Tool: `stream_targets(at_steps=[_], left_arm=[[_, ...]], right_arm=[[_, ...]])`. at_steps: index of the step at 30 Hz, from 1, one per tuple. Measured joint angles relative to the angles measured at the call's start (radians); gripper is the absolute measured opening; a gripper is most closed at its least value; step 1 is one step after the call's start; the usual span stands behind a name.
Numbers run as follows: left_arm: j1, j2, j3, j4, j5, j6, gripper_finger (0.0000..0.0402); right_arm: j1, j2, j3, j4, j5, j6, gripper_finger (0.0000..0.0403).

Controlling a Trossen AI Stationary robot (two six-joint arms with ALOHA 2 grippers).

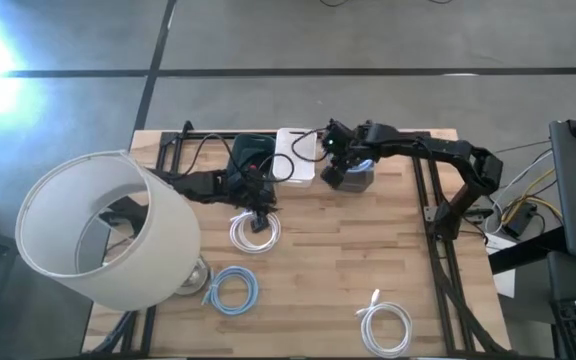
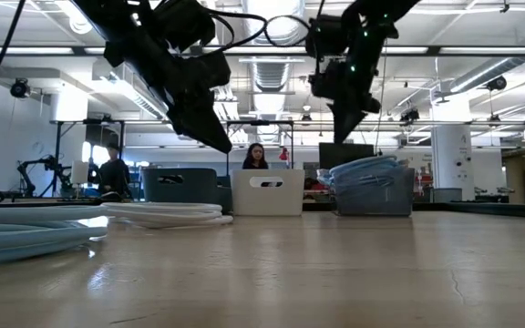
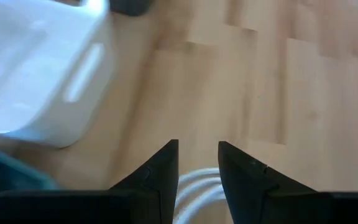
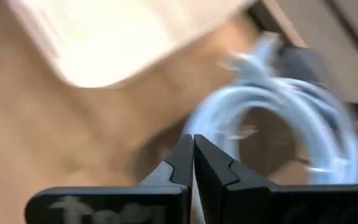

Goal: Pick & Place USB Port
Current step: Put the light blue HDMI cable into the black bin

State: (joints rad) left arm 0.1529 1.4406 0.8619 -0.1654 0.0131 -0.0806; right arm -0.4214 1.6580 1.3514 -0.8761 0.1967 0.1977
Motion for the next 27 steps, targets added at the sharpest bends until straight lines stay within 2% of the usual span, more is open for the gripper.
stream_targets(at_steps=[4, 11, 14, 18, 23, 27], left_arm=[[-0.040, 0.000, 0.000, -0.001, 0.063, 0.019, 0.0103], [-0.199, 0.000, 0.000, -0.004, 0.173, 0.090, 0.0083], [-0.271, 0.000, 0.000, -0.004, 0.148, 0.185, 0.0084], [-0.325, 0.000, 0.000, -0.009, 0.020, 0.238, 0.0096], [-0.335, -0.001, 0.000, -0.070, 0.045, 0.238, 0.0128], [-0.334, 0.003, 0.000, -0.131, 0.045, 0.250, 0.0156]], right_arm=[[0.086, 0.000, -0.004, 0.000, -0.074, -0.001, 0.0008], [0.232, 0.002, -0.024, 0.015, -0.077, -0.003, 0.0008], [0.267, 0.002, -0.024, 0.085, -0.072, 0.007, 0.0008], [0.283, 0.002, -0.017, 0.099, -0.078, -0.045, 0.0008], [0.284, 0.002, -0.018, 0.061, -0.144, -0.062, 0.0009], [0.284, 0.003, -0.019, 0.069, -0.137, -0.127, 0.0009]])
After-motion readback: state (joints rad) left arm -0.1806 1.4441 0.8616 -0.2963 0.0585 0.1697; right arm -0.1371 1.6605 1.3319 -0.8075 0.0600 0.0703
